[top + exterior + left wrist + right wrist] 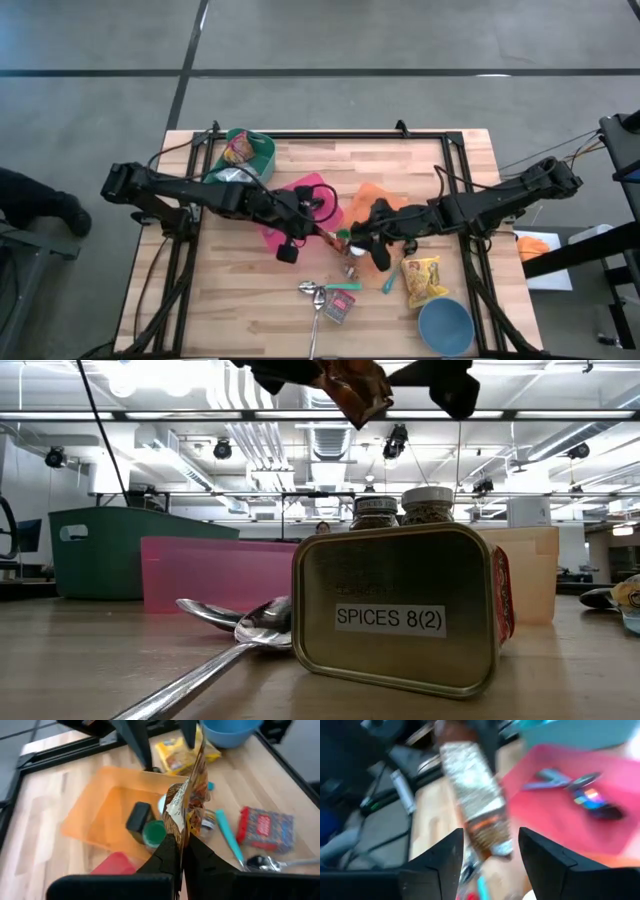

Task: Pick & Place Food Item
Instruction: Put the orange seasoning pack into the orange bin

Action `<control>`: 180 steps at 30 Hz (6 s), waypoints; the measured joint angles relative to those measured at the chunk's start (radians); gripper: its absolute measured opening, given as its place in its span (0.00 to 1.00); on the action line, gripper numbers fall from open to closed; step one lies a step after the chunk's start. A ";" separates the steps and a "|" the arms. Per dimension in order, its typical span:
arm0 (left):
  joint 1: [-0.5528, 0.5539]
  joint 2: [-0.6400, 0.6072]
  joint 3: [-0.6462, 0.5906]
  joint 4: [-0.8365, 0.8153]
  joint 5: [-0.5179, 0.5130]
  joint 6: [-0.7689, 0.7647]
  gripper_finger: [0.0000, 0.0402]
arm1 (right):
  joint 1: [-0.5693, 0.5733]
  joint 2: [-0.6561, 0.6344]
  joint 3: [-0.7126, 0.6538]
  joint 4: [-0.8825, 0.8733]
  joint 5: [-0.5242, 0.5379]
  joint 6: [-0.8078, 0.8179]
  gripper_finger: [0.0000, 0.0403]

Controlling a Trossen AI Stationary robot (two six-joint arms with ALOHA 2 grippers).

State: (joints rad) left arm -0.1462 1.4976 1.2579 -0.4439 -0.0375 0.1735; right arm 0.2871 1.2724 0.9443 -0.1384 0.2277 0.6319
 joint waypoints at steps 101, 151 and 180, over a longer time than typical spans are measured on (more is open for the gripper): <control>-0.054 -0.144 -0.329 0.520 0.122 -0.120 0.01 | 0.147 0.314 0.618 -0.505 0.317 -0.335 0.26; -0.011 0.042 -0.038 0.181 0.142 -0.057 0.15 | -0.025 0.401 0.719 -0.775 -0.045 -0.235 0.02; -0.018 -0.213 -0.249 0.003 0.082 -0.237 0.64 | -0.036 0.274 0.668 -1.103 0.162 0.049 0.02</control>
State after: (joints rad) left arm -0.1646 1.2844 1.0092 -0.4407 0.0447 -0.0630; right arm 0.2510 1.5461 1.6119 -1.2411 0.3893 0.6812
